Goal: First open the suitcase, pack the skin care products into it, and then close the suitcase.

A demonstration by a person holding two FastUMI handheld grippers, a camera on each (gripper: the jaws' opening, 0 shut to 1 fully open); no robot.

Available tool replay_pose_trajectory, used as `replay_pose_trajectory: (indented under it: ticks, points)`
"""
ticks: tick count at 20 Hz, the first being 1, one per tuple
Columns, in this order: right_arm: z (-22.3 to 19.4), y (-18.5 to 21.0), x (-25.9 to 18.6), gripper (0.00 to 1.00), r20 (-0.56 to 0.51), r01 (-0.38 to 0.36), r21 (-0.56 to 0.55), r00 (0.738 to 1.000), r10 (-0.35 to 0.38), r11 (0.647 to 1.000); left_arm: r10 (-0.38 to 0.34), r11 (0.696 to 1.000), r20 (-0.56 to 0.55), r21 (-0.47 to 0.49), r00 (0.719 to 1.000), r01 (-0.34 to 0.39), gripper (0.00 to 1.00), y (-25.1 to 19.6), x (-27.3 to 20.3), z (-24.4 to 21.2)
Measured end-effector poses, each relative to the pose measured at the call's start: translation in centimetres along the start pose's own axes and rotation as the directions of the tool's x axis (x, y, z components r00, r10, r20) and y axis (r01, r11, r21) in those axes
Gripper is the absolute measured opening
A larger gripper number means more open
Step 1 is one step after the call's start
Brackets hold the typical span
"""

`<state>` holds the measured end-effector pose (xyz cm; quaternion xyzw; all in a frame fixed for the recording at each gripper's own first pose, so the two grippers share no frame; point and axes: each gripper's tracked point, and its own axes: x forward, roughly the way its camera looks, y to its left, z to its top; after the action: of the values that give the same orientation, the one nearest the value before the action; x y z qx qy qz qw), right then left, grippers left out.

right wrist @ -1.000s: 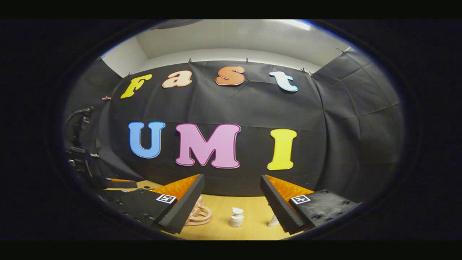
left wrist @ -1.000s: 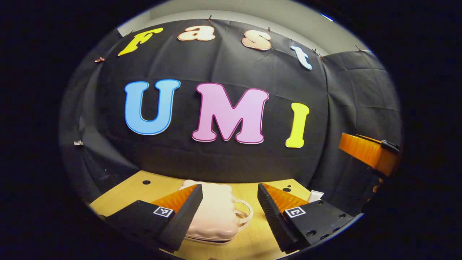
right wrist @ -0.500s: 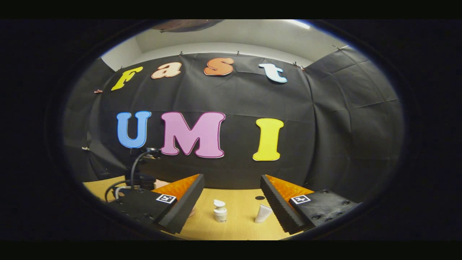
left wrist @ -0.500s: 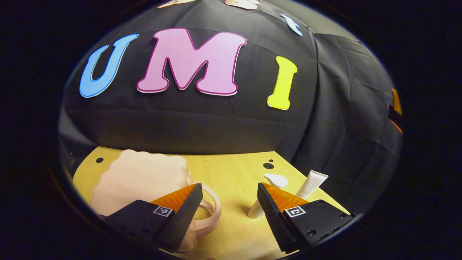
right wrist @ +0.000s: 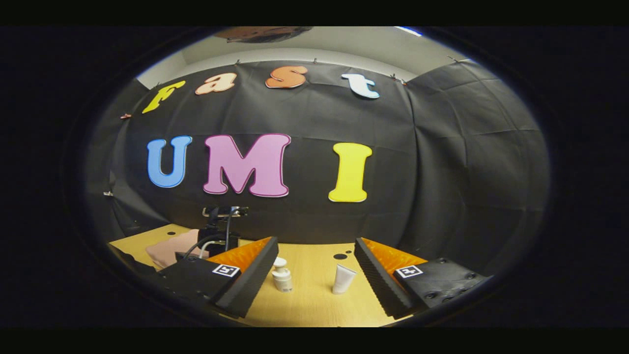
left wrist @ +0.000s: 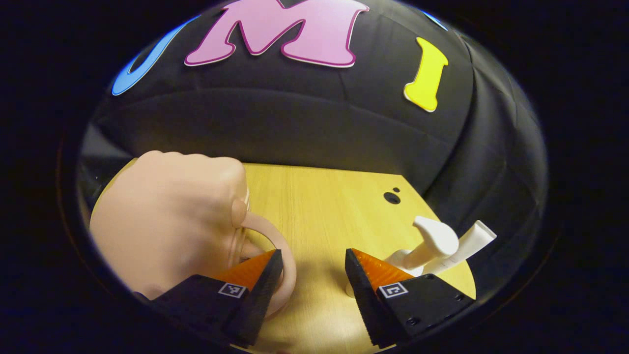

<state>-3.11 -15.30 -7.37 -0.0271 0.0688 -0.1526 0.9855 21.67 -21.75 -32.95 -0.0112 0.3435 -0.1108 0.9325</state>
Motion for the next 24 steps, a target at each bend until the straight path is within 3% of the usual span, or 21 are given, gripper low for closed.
replay_pose_trajectory:
  ticks: [4,5,7,8,9,12,16,19,22,24]
  points:
    - [-0.2,-1.1,0.2,0.99,0.000,0.029,0.002,1.000,-0.029,1.000,0.145,0.986,-0.068,0.090,0.987,-0.139,0.69,1.8,2.3,-1.5]
    - [-0.4,-1.3,0.2,0.99,-0.002,0.031,0.001,1.000,-0.031,1.000,0.150,0.985,-0.092,0.104,0.984,-0.140,0.66,1.8,2.7,-2.1]
    - [-0.8,-1.4,0.1,0.99,-0.011,0.034,0.004,0.999,-0.034,0.999,0.217,0.973,-0.166,0.118,0.962,-0.199,0.44,3.5,3.3,-4.0]
    - [-0.9,-1.5,0.1,0.94,-0.014,0.034,0.006,0.999,-0.034,0.999,0.213,0.973,-0.166,0.130,0.963,-0.193,0.31,3.5,3.2,-3.7]
    - [-1.0,-1.5,-0.1,0.94,-0.016,0.033,0.008,0.999,-0.033,0.999,0.201,0.975,-0.173,0.132,0.964,-0.180,0.25,3.4,3.3,-3.6]
    - [-1.0,-1.4,-0.2,0.99,-0.015,0.029,0.006,0.999,-0.029,1.000,0.116,0.989,-0.191,0.111,0.975,-0.096,0.21,2.4,2.4,-3.1]
    - [-0.4,-1.2,-0.1,0.99,0.000,0.020,-0.001,1.000,-0.020,1.000,-0.016,0.999,-0.164,0.037,0.986,0.022,0.11,1.1,-1.5,1.7]
    - [0.4,-0.7,0.2,0.99,0.020,0.011,0.002,1.000,-0.011,1.000,-0.031,1.000,-0.093,-0.006,0.995,0.030,0.08,3.1,-6.0,7.9]
    - [0.4,0.5,0.6,0.99,0.022,-0.016,0.007,1.000,0.016,1.000,0.015,0.998,-0.033,0.054,0.999,-0.013,0.09,8.5,-11.2,14.7]
    - [0.7,1.4,0.9,0.99,0.030,-0.034,0.012,0.999,0.033,0.999,0.024,0.998,-0.026,0.061,0.999,-0.022,0.09,12.3,-13.5,16.6]
